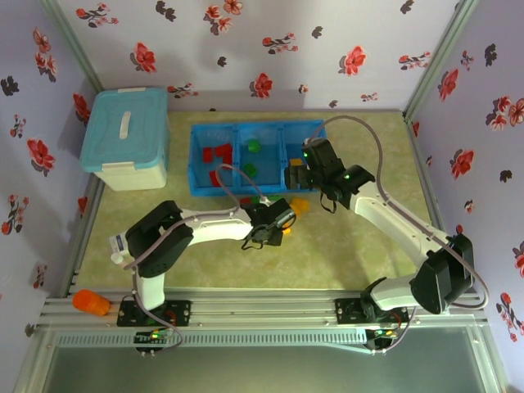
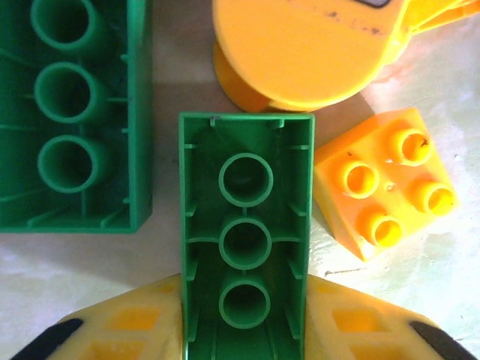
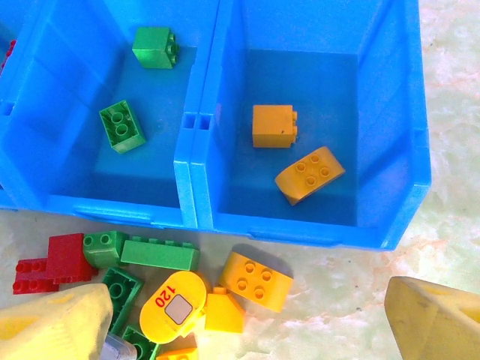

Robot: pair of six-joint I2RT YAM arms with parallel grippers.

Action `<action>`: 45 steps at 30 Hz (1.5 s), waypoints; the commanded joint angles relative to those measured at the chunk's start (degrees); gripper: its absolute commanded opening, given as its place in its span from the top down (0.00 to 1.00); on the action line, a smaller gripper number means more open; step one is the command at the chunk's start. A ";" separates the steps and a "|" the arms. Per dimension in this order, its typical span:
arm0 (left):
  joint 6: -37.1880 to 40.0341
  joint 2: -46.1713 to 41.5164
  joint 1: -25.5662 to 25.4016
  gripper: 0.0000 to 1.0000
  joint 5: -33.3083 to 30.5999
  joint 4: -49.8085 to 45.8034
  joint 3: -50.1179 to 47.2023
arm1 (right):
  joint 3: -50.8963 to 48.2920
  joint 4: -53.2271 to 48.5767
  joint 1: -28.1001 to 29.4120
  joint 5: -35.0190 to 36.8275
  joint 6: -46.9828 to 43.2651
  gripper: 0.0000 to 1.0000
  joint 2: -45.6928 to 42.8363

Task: Sort the legos into containers by color
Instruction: Pick up the lego from the center of the table, then place the lego in the container, then pick up the lego from the center of the table.

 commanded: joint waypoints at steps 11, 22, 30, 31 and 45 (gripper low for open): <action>8.30 -12.80 5.52 0.73 -8.46 -11.16 9.60 | -9.40 2.86 -0.45 0.11 5.82 0.07 -5.62; 19.74 3.36 19.08 0.21 -3.95 -16.32 35.71 | -18.12 4.95 -0.12 -3.92 10.00 0.07 -10.35; 18.47 -9.37 16.02 0.08 -4.97 -12.40 24.36 | -18.62 6.56 7.02 -5.21 10.69 0.14 -3.03; 17.72 -12.35 15.69 0.08 -4.94 -10.99 21.19 | -18.39 6.70 8.31 -5.06 10.95 0.15 -1.56; 8.60 -40.62 13.24 0.13 -6.43 -7.96 -10.50 | -12.47 9.81 14.49 -2.73 12.98 0.48 19.29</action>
